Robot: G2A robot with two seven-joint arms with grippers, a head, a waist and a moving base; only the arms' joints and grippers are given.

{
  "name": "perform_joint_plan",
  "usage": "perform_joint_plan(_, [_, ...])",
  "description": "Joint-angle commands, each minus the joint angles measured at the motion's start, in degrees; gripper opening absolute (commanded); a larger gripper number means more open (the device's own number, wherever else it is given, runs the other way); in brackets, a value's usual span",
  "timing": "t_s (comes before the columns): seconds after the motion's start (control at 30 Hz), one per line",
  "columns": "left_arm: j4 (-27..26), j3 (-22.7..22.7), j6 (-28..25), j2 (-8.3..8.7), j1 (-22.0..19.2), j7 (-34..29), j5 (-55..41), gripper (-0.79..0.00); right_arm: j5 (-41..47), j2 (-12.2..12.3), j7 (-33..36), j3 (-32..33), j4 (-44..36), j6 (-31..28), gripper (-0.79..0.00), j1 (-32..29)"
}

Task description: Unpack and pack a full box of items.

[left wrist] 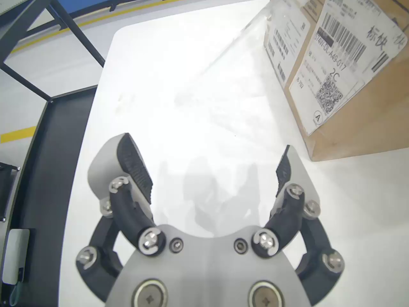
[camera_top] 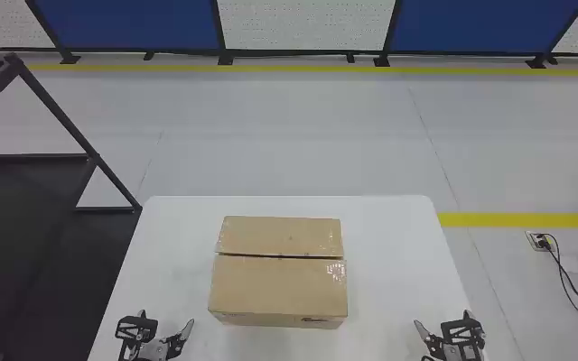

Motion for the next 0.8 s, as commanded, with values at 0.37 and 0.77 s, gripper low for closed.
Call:
perform_joint_plan(0.37, [0.0, 0.0, 0.0, 0.0, 0.0, 0.0, 0.0, -0.001, 0.0, 0.0, 0.0, 0.0, 0.0, 0.0, -0.001, 0.0])
perform_joint_plan(0.77, [1.2, -3.0, -4.0, 0.2, -0.7, 2.7, -1.8, 0.0, 1.5, 0.0, -4.5, 0.7, -2.6, -5.6, 0.0, -0.7])
